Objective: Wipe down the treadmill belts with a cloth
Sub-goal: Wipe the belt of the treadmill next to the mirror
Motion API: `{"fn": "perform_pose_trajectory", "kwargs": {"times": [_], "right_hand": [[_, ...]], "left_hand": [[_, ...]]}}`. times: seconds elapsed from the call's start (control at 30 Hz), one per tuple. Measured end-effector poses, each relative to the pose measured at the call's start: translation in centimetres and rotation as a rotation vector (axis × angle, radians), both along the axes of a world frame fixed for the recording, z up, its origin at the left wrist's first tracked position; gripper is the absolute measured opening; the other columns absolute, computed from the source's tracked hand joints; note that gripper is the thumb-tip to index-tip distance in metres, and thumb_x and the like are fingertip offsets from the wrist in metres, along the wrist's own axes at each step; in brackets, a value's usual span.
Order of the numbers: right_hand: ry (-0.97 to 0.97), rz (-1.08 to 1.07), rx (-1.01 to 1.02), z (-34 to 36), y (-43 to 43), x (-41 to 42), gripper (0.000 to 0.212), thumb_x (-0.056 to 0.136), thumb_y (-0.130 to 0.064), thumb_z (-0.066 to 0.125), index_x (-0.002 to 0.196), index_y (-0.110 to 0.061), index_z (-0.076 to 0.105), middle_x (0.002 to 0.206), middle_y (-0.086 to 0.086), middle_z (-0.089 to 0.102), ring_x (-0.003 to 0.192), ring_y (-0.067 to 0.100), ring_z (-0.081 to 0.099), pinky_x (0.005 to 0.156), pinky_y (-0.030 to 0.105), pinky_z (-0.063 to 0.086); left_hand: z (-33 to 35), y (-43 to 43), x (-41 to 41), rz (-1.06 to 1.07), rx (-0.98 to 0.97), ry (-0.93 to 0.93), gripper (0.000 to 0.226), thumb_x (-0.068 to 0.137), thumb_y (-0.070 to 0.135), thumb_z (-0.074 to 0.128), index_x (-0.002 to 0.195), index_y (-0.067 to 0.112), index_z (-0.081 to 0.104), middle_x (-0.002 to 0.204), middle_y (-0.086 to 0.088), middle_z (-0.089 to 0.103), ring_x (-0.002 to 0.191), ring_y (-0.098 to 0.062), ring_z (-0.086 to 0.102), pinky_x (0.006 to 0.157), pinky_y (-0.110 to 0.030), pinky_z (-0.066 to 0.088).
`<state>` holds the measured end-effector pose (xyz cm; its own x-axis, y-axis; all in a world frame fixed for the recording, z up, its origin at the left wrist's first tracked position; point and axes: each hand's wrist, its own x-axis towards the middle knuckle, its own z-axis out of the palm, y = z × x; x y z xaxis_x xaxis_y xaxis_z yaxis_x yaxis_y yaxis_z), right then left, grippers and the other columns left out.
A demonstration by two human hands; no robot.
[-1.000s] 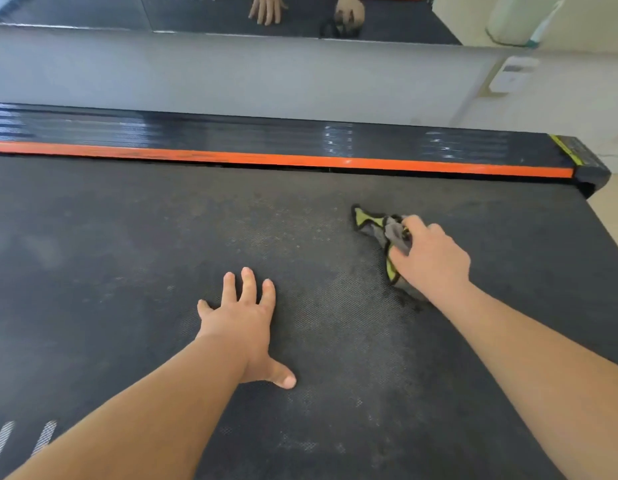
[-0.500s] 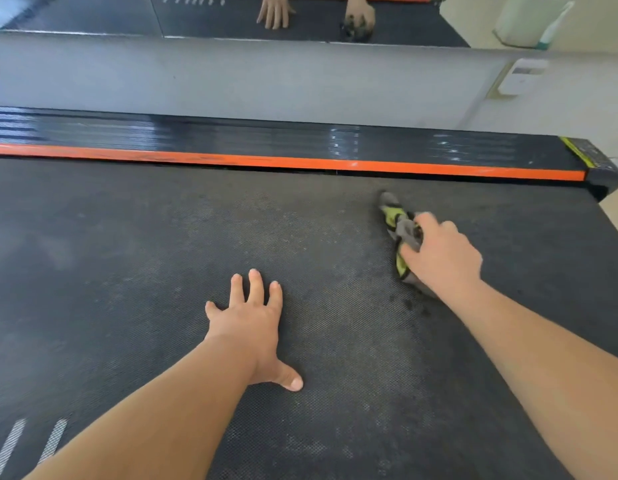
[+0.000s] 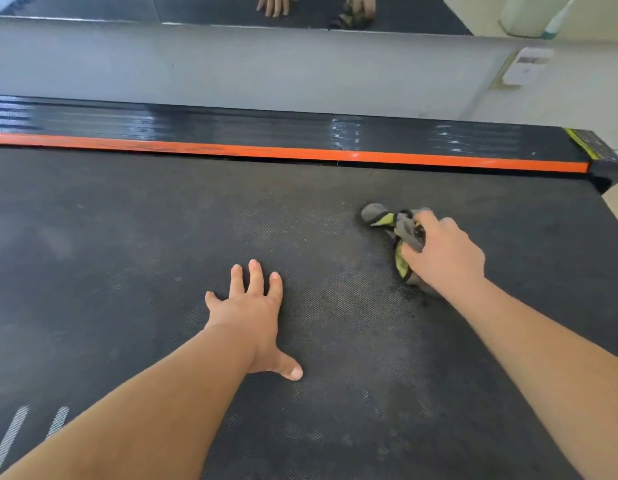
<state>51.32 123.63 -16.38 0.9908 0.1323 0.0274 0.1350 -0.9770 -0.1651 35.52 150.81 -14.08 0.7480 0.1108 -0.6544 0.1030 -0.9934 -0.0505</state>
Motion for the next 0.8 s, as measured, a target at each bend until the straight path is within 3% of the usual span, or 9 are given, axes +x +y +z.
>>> {"fn": "perform_pose_trajectory", "kwargs": {"times": [0.07,0.17,0.27,0.37,0.43,0.5,0.6,0.7,0.8], "right_hand": [[-0.059,-0.118,0.039,-0.2,-1.2,0.1,0.042,0.09,-0.051,0.058,0.126,-0.032,0.046,0.101,0.008,0.047,0.093,0.04,0.059,0.066,0.04,0.043],[-0.081,-0.05,-0.011,-0.1,2.3,-4.2,0.04,0.09,-0.051,0.06,0.117,-0.026,0.044,0.097,0.005,0.04,0.092,0.037,0.058,0.064,0.037,0.038],[-0.056,0.293,0.075,-0.1,7.7,-10.0,0.041,0.084,-0.056,0.061,0.111,-0.029,0.047,0.097,0.002,0.047,0.085,0.031,0.058,0.058,0.037,0.046],[-0.057,0.714,0.107,-0.7,7.7,-12.4,0.038,0.078,-0.057,0.061,0.104,-0.031,0.056,0.094,-0.002,0.048,0.08,0.025,0.057,0.051,0.033,0.047],[-0.05,0.601,0.119,-0.6,5.0,-9.8,0.04,0.08,-0.061,0.057,0.11,-0.034,0.056,0.097,-0.003,0.048,0.087,0.024,0.059,0.056,0.033,0.048],[-0.037,0.268,0.071,-0.4,1.4,-5.7,0.042,0.084,-0.06,0.059,0.118,-0.037,0.053,0.102,-0.002,0.049,0.097,0.027,0.06,0.066,0.038,0.05],[-0.022,-0.115,0.112,0.2,-2.0,-2.7,0.04,0.089,-0.053,0.059,0.12,-0.032,0.046,0.101,0.005,0.049,0.094,0.039,0.061,0.068,0.042,0.048],[-0.099,-0.028,0.002,0.3,1.6,-6.3,0.04,0.087,-0.053,0.06,0.11,-0.026,0.043,0.099,0.011,0.051,0.086,0.038,0.061,0.064,0.042,0.048],[-0.079,0.332,-0.009,-0.6,6.3,-11.7,0.04,0.084,-0.057,0.062,0.11,-0.029,0.048,0.095,0.003,0.051,0.079,0.029,0.06,0.056,0.037,0.05]], "left_hand": [[0.0,0.0,0.1,-0.002,0.006,-0.01,0.162,0.051,0.092,0.073,0.159,0.021,-0.024,0.166,-0.011,-0.031,0.153,-0.042,-0.024,0.118,-0.073,0.017],[0.0,-0.1,0.2,-0.016,0.011,0.007,0.162,0.051,0.092,0.072,0.159,0.019,-0.024,0.165,-0.012,-0.031,0.153,-0.044,-0.024,0.117,-0.074,0.017],[-0.1,0.0,0.1,-0.01,0.014,0.001,0.16,0.051,0.092,0.072,0.161,0.021,-0.018,0.165,-0.012,-0.03,0.153,-0.043,-0.024,0.118,-0.073,0.017],[0.0,0.1,-0.1,-0.003,-0.004,-0.014,0.144,0.051,0.091,0.073,0.163,0.027,0.009,0.166,-0.012,-0.029,0.153,-0.042,-0.024,0.118,-0.072,0.017],[0.0,0.1,-0.1,-0.009,0.001,-0.011,0.15,0.05,0.092,0.072,0.163,0.024,0.001,0.166,-0.011,-0.028,0.154,-0.041,-0.022,0.118,-0.072,0.019],[0.0,0.1,0.0,-0.002,0.002,-0.004,0.16,0.05,0.092,0.073,0.161,0.022,-0.018,0.166,-0.011,-0.03,0.154,-0.042,-0.023,0.118,-0.073,0.019],[0.0,-0.1,0.1,-0.004,0.001,-0.002,0.161,0.051,0.091,0.073,0.159,0.021,-0.023,0.165,-0.012,-0.031,0.153,-0.043,-0.023,0.118,-0.074,0.018],[0.2,-0.1,0.2,-0.011,0.003,0.006,0.161,0.051,0.091,0.073,0.159,0.021,-0.024,0.165,-0.013,-0.031,0.153,-0.043,-0.024,0.118,-0.074,0.018],[0.3,-0.1,0.1,-0.009,-0.004,0.006,0.161,0.052,0.091,0.073,0.16,0.022,-0.024,0.165,-0.012,-0.032,0.153,-0.043,-0.024,0.119,-0.072,0.017]]}}
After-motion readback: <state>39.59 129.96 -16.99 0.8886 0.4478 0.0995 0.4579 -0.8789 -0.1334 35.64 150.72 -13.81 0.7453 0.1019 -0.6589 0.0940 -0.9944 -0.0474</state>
